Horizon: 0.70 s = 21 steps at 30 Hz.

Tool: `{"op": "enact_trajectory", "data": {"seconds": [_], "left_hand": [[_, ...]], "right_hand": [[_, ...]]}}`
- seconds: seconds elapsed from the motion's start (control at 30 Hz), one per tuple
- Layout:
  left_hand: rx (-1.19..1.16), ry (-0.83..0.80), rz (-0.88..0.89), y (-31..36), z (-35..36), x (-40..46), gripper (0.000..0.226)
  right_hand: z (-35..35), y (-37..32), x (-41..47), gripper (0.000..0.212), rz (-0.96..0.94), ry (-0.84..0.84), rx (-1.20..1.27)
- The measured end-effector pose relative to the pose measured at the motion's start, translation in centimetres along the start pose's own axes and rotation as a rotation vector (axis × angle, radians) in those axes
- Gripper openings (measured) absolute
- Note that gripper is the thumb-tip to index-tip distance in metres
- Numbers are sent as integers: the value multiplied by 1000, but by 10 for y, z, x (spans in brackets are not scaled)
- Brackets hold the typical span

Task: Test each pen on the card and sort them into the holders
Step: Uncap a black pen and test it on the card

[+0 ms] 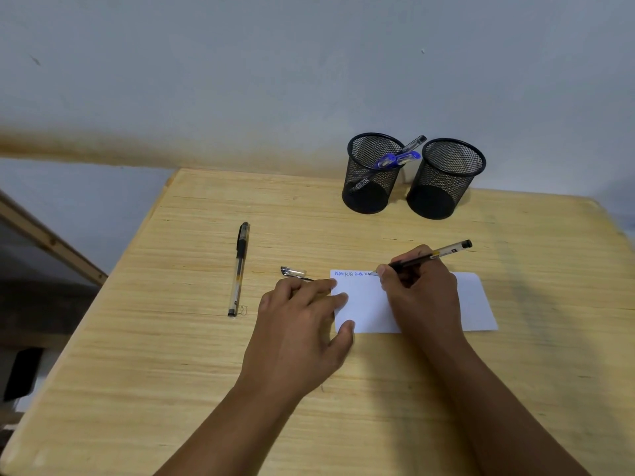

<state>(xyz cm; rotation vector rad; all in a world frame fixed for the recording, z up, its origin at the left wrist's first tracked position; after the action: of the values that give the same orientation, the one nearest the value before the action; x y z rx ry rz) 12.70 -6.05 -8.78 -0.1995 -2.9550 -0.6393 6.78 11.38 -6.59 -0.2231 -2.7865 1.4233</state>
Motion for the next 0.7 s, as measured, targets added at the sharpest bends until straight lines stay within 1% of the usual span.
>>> {"op": "enact_trajectory", "data": {"seconds": [0.4,0.7], "left_hand": [[-7,-6,-1,-1,0,-1,36],[-3,-6,-2,0,1,-1,35]], "right_hand": [[3,3,0,12,-3,8,-22],[2,4,-1,9,-38,-4,-16]]}}
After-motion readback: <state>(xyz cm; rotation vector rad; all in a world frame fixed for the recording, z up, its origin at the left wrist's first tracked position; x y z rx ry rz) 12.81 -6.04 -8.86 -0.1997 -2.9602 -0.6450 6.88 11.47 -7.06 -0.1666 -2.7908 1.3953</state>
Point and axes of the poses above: each hand's wrist, its own x-axis towards the middle knuckle, its own z-axis out of the palm, y = z × x, the point moved 3 cm from there along x, towards the middle knuckle, and after that the axes turned 7 degrees about -y, right-handed, at the moved point
